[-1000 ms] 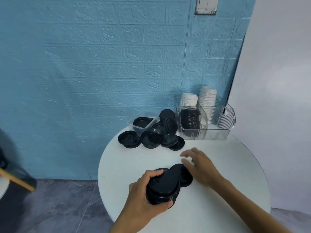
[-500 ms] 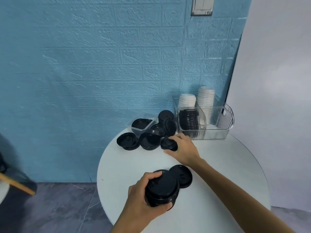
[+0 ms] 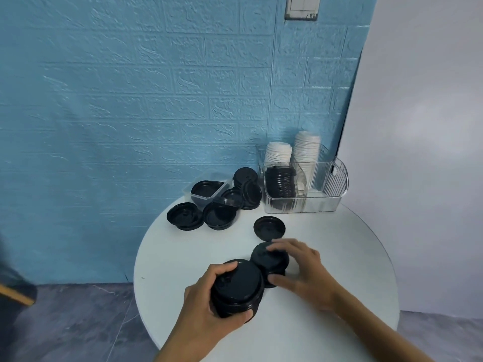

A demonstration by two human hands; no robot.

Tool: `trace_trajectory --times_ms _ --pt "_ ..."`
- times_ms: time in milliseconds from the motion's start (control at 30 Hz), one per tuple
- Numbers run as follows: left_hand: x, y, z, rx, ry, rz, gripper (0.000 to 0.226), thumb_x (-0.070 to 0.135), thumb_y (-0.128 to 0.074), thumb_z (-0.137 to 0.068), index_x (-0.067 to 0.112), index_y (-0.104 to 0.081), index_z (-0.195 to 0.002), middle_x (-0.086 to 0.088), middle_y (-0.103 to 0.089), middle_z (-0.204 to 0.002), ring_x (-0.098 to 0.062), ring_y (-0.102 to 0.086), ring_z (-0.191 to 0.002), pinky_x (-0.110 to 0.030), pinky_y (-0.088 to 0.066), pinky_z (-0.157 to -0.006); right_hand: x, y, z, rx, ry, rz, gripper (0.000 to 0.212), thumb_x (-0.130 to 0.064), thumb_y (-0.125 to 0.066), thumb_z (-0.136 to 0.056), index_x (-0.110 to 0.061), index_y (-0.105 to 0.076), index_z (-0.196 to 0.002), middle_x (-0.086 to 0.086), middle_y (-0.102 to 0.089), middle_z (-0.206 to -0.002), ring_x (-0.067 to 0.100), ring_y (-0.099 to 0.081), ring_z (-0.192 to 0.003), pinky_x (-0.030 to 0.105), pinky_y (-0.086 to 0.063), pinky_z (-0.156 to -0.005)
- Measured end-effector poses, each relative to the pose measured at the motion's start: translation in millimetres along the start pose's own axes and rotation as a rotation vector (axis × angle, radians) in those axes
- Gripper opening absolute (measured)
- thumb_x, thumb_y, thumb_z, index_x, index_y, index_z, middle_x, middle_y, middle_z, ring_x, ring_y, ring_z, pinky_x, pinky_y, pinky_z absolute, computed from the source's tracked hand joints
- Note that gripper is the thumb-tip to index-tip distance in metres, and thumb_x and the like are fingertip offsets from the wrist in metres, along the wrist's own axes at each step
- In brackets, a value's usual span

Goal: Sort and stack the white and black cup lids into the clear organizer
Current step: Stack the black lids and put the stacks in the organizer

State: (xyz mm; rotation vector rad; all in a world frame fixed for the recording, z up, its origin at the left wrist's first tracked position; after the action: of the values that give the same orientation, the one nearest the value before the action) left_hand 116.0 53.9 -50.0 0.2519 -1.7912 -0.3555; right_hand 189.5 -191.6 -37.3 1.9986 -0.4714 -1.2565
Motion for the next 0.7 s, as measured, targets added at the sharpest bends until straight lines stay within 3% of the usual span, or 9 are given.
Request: trace_trajectory --times_ms 133,600,700 --pt "4.5 1.7 0.9 -0.003 -0.008 0.008 0.077 0.040 -0.092 -0.056 0.056 -0.057 -0.123 0.020 -0.072 -0.117 -0.007 -0.068 -0.113 -0.014 -0.051 -0.094 -1.4 -8.2 4.7 -0.070 -0.002 0.040 0.050 -0.053 -0.072 -0.076 -0.051 -0.050 -0.121 -0.038 -0.041 -0.134 -0.005 -0.035 -0.135 0.023 -0.012 -0.112" --pt "8.6 1.3 0.6 0.011 -0.012 0.014 0.074 0.040 -0.091 -0.052 0.057 -0.059 -0.117 0.019 -0.074 -0.114 -0.008 -0.071 -0.109 -0.013 -0.052 -0.090 1.2 -5.2 6.6 -0.129 -0.061 0.056 0.042 -0.058 -0.075 -0.074 -0.042 -0.054 -0.107 -0.027 -0.048 -0.126 0.002 -0.048 -0.124 0.026 -0.022 -0.114" --pt "7.9 1.4 0.5 0.014 -0.011 0.009 0.075 0.041 -0.091 -0.051 0.058 -0.059 -0.116 0.019 -0.074 -0.113 -0.008 -0.071 -0.108 -0.014 -0.052 -0.090 -1.5 -4.3 11.5 -0.142 -0.047 0.125 0.044 -0.063 -0.069 -0.079 -0.044 -0.054 -0.116 -0.032 -0.044 -0.132 0.000 -0.044 -0.123 0.025 -0.025 -0.113"
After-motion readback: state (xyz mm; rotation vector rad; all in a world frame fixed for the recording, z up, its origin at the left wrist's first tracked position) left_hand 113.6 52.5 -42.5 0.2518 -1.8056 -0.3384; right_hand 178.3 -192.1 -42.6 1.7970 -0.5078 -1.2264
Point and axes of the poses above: each hand's wrist, its own z-axis away from the middle knuckle, its own y-axis out of the back of the hand, x = y × z, the point moved 2 cm from there along -z, towards the middle knuckle
